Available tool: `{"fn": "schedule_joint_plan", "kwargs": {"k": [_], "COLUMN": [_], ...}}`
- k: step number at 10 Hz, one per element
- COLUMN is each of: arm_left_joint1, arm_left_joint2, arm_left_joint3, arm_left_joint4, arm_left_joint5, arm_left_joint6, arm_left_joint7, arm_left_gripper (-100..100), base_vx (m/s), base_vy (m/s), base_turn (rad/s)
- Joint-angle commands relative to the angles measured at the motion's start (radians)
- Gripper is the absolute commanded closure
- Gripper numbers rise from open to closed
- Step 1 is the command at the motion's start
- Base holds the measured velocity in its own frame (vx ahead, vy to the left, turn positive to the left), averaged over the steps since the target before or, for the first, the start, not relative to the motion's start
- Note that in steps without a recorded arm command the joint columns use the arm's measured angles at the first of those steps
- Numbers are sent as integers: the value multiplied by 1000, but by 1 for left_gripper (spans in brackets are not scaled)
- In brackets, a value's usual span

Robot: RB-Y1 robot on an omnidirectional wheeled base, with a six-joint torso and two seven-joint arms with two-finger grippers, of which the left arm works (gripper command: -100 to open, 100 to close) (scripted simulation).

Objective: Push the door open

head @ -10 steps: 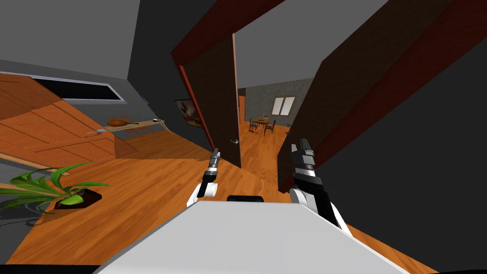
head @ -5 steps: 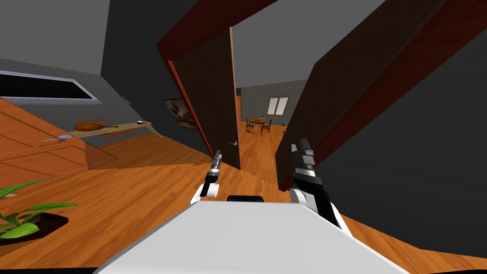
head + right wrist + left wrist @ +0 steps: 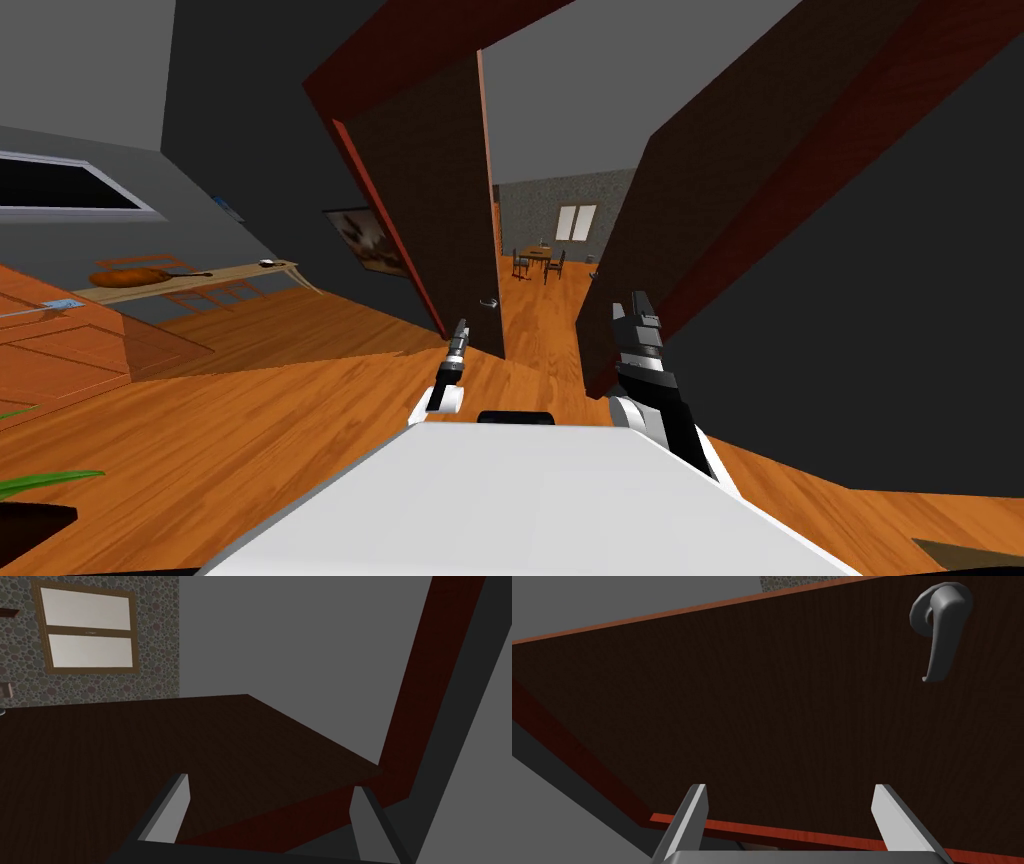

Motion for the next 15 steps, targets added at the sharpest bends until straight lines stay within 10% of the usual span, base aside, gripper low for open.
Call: {"fn": "schedule_joint_plan", "kwargs": {"k": [1,15], "arm_left_joint1": [-20,-137], "arm_left_joint2": [0,-40], "arm_left_joint3": [2,8], "arm_left_joint4": [50,372], "arm_left_joint5": [4,24], "arm_left_joint6": [-14,-71], "arm_left_joint7": [3,5], "arm_left_gripper": [-100,-100], "base_vx": [68,40], "base_vy": [115,93], "base_turn": [-189,-114]}}
